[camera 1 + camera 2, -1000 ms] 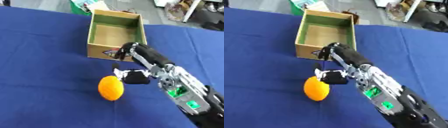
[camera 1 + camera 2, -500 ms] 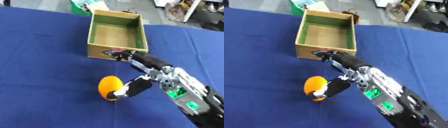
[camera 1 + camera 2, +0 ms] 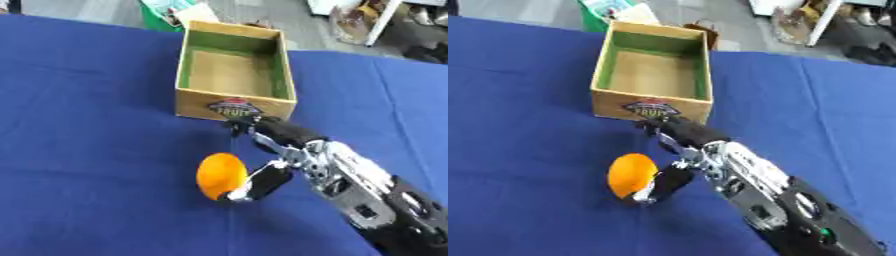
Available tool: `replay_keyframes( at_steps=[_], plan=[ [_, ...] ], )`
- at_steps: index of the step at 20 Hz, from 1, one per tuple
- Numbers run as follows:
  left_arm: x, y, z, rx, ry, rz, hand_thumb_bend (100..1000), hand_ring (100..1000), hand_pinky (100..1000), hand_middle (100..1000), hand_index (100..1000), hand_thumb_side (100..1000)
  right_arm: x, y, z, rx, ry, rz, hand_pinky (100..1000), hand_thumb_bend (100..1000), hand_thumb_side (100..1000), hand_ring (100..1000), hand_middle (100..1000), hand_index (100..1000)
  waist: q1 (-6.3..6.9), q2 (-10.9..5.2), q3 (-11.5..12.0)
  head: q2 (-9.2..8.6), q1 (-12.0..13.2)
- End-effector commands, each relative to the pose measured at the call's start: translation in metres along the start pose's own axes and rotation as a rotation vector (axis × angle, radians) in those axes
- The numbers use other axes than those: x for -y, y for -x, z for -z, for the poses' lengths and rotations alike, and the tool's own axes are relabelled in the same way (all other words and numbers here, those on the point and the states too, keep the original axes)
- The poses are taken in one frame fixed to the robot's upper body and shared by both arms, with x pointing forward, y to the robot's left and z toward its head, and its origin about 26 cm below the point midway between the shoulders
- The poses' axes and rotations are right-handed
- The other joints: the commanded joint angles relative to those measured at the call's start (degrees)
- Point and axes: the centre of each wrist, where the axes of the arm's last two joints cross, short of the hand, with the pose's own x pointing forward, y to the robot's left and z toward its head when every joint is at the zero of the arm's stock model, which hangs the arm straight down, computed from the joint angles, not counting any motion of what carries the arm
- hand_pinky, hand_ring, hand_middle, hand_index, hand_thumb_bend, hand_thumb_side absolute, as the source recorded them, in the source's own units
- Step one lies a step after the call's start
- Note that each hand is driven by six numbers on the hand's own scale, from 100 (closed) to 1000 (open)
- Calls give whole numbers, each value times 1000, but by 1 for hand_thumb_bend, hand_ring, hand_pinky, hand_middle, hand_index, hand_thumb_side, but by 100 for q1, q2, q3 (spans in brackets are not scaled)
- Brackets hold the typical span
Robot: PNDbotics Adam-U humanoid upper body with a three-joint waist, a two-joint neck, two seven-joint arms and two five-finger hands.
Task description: Pick up objects on the table and place them in the box.
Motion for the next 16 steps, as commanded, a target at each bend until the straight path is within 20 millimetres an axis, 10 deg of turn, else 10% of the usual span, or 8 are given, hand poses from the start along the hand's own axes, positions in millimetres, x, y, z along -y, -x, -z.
replay_keyframes(
  at_steps=[1, 9, 16],
  plan=[
    [0, -8, 6, 38, 7, 1, 100, 467, 479, 446, 699, 834, -3, 3, 8, -8, 4, -31, 907, 736, 467, 1000, 748, 935, 29, -70, 11, -70, -20],
    [0, -8, 7, 37, 6, 2, 100, 466, 479, 446, 698, 834, -9, 4, 14, 11, 4, -43, 892, 592, 461, 1000, 669, 816, 23, -67, 17, -71, -7],
    [0, -8, 7, 37, 7, 4, 100, 466, 480, 446, 698, 836, -1, 1, 4, 14, 138, -14, 838, 176, 524, 924, 553, 680, 20, -59, 6, -80, 13]
  ],
)
